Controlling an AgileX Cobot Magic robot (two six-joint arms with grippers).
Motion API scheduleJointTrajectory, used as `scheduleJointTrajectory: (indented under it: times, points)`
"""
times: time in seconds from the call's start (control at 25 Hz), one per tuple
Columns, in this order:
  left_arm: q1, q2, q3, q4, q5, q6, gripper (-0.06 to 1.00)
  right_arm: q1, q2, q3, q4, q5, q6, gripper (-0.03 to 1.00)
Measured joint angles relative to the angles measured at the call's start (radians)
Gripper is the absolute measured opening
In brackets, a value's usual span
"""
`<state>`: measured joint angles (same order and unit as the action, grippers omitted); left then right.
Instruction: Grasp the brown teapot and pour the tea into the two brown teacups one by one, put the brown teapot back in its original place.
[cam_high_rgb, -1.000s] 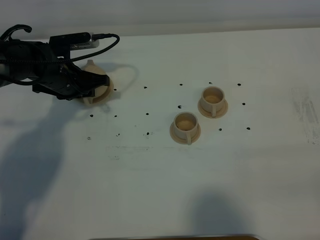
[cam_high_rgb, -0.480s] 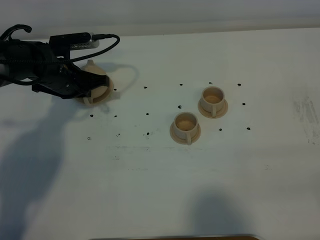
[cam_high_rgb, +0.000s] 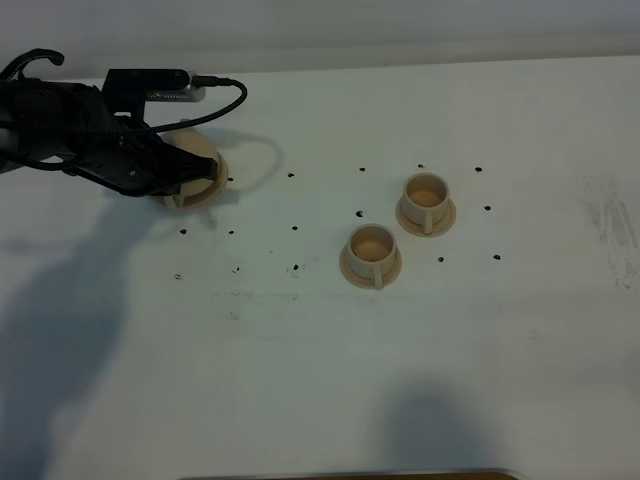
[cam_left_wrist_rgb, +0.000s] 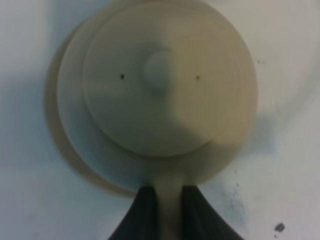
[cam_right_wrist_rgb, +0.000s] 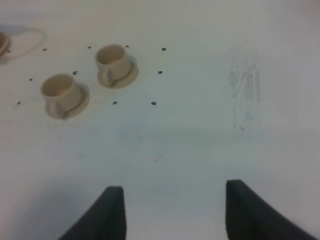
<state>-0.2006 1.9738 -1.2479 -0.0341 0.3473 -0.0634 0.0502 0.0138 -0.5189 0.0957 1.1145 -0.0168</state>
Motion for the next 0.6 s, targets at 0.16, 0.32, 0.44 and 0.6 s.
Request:
scheduleJointTrajectory:
  times: [0.16, 0.32, 0.44, 0.6]
  points:
    - [-0.001, -0.027, 0.0, 0.0, 0.014, 0.034, 0.17, 0.0, 0.0, 0.0, 0.0, 0.0, 0.0, 0.43]
    - [-0.001, -0.045, 0.0, 0.0, 0.016, 0.057, 0.17, 0.0, 0.0, 0.0, 0.0, 0.0, 0.0, 0.43]
    - [-0.001, -0.055, 0.0, 0.0, 0.019, 0.08, 0.17, 0.0, 0.0, 0.0, 0.0, 0.0, 0.0, 0.43]
    - [-0.015, -0.072, 0.0, 0.0, 0.02, 0.15, 0.17, 0.0, 0.0, 0.0, 0.0, 0.0, 0.0, 0.43]
